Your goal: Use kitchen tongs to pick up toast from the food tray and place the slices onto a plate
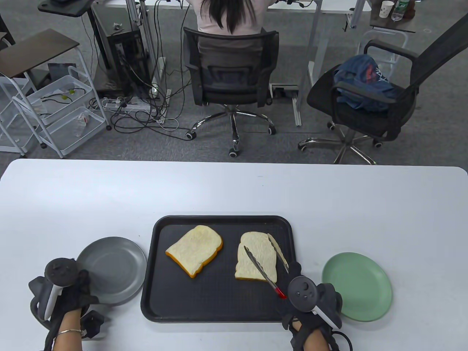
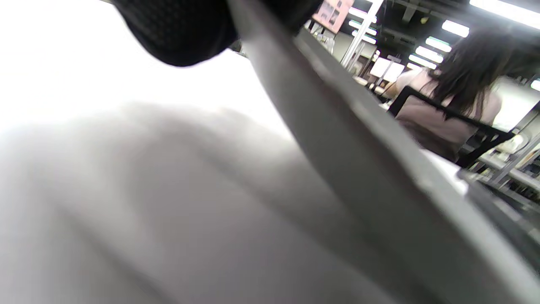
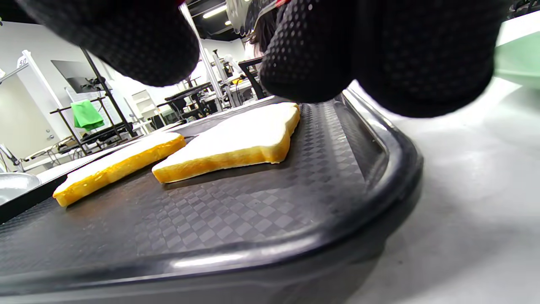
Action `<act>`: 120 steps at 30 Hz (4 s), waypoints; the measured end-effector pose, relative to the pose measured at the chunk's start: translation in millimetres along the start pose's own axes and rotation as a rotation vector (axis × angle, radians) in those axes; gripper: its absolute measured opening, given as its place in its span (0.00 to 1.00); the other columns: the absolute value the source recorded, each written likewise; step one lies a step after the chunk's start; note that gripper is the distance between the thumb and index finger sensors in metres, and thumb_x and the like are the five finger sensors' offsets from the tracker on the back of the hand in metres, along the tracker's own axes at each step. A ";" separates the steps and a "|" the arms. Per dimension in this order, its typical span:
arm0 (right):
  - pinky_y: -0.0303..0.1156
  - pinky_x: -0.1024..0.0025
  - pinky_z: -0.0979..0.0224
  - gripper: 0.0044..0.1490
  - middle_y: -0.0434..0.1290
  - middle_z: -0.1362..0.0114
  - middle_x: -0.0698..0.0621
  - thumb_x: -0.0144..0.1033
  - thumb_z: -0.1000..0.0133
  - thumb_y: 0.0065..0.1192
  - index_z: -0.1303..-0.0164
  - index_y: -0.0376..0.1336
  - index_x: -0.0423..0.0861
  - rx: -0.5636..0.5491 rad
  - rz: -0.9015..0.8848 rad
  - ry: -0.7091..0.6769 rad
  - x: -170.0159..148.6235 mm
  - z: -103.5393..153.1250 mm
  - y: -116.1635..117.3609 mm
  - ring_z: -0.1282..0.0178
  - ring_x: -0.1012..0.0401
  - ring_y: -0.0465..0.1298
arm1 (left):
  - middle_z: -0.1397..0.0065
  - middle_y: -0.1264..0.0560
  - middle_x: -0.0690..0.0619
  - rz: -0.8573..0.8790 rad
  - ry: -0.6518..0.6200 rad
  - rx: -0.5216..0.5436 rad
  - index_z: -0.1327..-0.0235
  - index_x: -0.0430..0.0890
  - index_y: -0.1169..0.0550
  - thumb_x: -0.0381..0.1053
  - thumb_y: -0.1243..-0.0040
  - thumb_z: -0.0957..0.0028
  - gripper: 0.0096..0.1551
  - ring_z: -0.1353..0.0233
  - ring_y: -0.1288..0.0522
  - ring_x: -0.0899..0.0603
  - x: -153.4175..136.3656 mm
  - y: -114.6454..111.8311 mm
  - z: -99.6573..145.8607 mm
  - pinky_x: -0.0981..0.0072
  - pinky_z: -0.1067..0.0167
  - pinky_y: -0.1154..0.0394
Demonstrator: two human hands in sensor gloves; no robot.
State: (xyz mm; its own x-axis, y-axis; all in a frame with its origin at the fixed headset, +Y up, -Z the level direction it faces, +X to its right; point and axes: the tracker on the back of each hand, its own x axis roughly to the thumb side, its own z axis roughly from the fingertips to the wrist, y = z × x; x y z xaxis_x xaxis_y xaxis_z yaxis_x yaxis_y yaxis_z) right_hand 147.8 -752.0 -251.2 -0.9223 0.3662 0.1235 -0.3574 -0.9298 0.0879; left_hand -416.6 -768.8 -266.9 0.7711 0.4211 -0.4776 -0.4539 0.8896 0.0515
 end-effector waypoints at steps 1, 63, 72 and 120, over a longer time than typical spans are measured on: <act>0.80 0.55 0.63 0.67 0.65 0.39 0.28 0.51 0.60 0.72 0.30 0.38 0.28 0.002 0.001 0.000 0.1 -0.1 0.1 0.62 0.52 0.79 | 0.32 0.28 0.35 0.013 -0.002 0.006 0.16 0.31 0.37 0.41 0.48 0.27 0.30 0.42 0.22 0.41 0.4 1.0 0.7 0.70 0.46 0.17; 0.80 0.57 0.70 0.62 0.67 0.44 0.25 0.59 0.50 0.61 0.29 0.38 0.27 0.310 -0.553 0.044 -3.2 -6.8 -12.5 0.69 0.52 0.80 | 0.31 0.24 0.36 0.573 -0.248 -0.173 0.16 0.29 0.42 0.41 0.53 0.26 0.31 0.48 0.14 0.43 2.9 -5.4 14.2 0.76 0.53 0.11; 0.81 0.59 0.73 0.61 0.69 0.47 0.24 0.60 0.47 0.58 0.29 0.39 0.27 0.545 -0.699 0.160 -25.6 -4.3 -26.4 0.72 0.53 0.81 | 0.30 0.24 0.35 0.578 -0.241 -0.178 0.16 0.29 0.42 0.41 0.53 0.26 0.31 0.48 0.14 0.43 3.5 -4.4 15.6 0.75 0.53 0.11; 0.84 0.59 0.79 0.45 0.81 0.60 0.32 0.54 0.44 0.57 0.39 0.59 0.25 0.597 -0.760 0.150 -44.1 3.9 -21.2 0.81 0.52 0.84 | 0.30 0.24 0.35 0.583 -0.261 -0.229 0.16 0.28 0.42 0.41 0.53 0.26 0.31 0.48 0.15 0.42 7.1 -10.5 15.2 0.74 0.53 0.11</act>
State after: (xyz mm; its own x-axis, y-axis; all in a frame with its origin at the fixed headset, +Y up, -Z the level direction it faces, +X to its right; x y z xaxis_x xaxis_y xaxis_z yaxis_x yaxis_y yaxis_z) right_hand 196.6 -748.3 -254.6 -0.5008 0.8134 -0.2960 -0.7692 -0.2614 0.5831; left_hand -399.6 -772.4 -257.5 0.4409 0.8753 -0.1987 -0.8892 0.4561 0.0358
